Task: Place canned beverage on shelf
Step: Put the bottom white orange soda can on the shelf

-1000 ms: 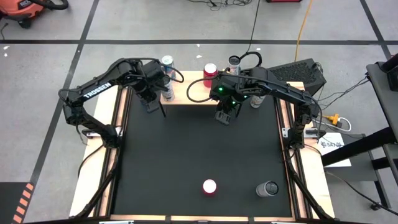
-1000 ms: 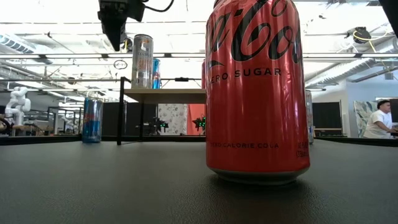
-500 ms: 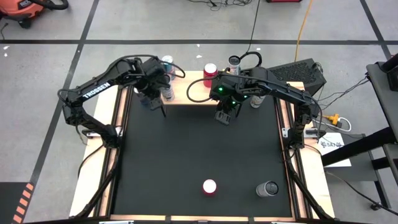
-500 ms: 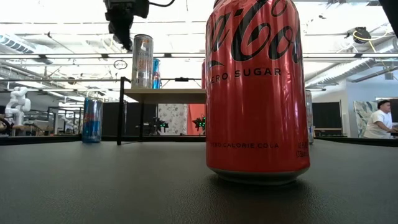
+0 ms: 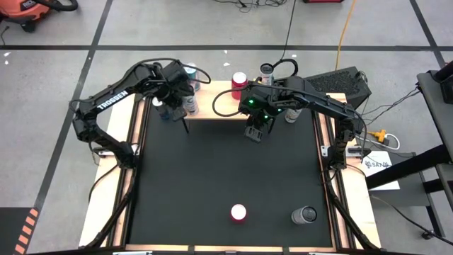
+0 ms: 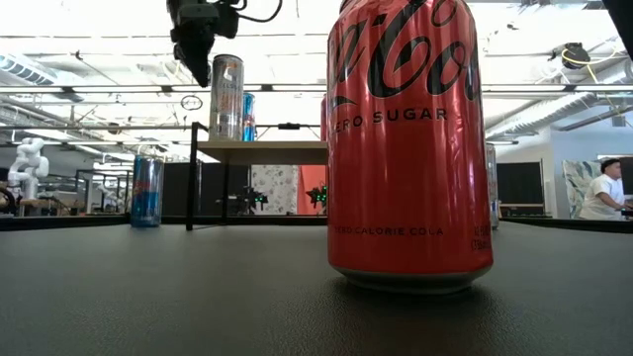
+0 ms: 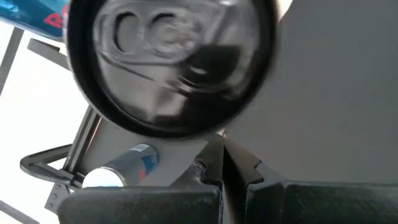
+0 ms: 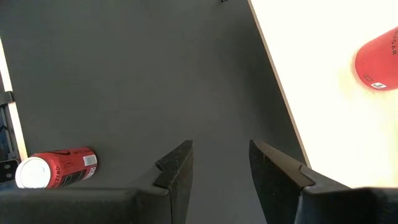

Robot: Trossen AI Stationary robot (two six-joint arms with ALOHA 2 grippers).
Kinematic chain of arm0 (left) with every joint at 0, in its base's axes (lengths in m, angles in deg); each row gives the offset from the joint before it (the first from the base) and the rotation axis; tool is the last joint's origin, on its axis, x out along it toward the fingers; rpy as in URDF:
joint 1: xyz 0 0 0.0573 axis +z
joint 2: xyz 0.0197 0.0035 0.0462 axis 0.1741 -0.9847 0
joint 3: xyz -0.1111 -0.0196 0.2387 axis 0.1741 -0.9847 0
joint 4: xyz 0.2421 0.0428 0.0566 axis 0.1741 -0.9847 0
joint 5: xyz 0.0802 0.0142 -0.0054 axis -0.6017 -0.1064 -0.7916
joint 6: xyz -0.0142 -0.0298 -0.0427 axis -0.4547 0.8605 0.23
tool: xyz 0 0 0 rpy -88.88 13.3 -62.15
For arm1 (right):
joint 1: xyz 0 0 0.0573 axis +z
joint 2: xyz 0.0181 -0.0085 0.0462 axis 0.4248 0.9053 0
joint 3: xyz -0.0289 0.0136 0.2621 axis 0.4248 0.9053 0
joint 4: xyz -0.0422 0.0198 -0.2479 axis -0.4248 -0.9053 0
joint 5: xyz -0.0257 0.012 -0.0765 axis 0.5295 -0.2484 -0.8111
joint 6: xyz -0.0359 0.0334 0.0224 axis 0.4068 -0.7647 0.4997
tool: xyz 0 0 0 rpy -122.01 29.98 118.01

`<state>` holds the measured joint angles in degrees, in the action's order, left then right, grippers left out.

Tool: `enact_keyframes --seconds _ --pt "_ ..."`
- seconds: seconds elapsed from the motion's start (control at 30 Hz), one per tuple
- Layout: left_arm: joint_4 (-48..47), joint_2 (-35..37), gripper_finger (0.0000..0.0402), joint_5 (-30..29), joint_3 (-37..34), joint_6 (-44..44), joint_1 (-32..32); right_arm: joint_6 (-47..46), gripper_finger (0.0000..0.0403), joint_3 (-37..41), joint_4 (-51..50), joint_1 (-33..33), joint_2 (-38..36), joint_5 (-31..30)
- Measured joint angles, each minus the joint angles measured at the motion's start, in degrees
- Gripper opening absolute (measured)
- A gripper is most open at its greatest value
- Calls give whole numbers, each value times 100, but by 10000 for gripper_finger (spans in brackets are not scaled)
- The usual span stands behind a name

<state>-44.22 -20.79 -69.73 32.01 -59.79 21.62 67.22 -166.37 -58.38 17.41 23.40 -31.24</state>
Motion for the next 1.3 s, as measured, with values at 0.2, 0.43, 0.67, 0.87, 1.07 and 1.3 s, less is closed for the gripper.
enact_keyframes --seconds 0.2,0.43,0.67,0.87,1.07,1.3 --pt "135 -97 1 135 0 -76 93 22 144 2 1 2 0 0" --pt "145 -289 1 135 0 -180 171 37 144 0 2 2 0 0" --pt "347 -404 1 135 0 -375 296 39 144 0 2 2 0 0" --pt "657 -402 1 156 0 -544 323 42 144 0 4 0 0 0" --pt "758 -423 1 196 1 -611 368 42 144 0 4 0 0 0" --pt "1037 -606 1 314 2 -692 368 42 144 2 4 0 0 -2"
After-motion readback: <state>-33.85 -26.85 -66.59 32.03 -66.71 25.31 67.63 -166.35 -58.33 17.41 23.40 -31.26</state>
